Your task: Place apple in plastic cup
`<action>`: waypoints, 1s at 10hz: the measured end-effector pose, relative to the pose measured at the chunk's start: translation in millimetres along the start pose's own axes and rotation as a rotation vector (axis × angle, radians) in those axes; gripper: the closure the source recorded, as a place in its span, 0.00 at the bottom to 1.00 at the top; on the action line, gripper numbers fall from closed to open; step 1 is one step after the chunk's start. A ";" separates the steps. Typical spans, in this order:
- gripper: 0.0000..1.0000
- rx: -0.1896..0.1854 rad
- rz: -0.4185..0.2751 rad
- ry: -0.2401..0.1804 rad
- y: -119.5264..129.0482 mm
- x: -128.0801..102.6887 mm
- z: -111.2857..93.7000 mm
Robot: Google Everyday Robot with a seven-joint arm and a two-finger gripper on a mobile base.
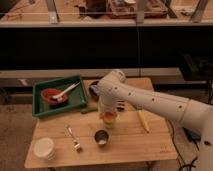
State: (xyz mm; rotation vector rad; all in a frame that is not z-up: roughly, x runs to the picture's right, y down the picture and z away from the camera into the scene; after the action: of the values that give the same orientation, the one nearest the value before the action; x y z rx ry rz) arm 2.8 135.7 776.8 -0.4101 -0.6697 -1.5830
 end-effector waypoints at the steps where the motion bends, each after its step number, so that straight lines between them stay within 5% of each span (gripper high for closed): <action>1: 0.31 0.001 0.000 -0.004 -0.4 0.0 2.0; 3: 0.21 -0.001 -0.008 -0.011 -1.6 0.5 6.2; 7: 0.21 -0.010 -0.017 0.003 0.2 3.6 4.8; 10: 0.21 -0.030 -0.024 0.049 0.4 6.5 -15.4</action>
State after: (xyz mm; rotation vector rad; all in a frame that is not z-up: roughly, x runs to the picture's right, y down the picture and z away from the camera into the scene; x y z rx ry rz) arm 4.3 121.0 769.1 -0.3860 -0.6161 -1.6228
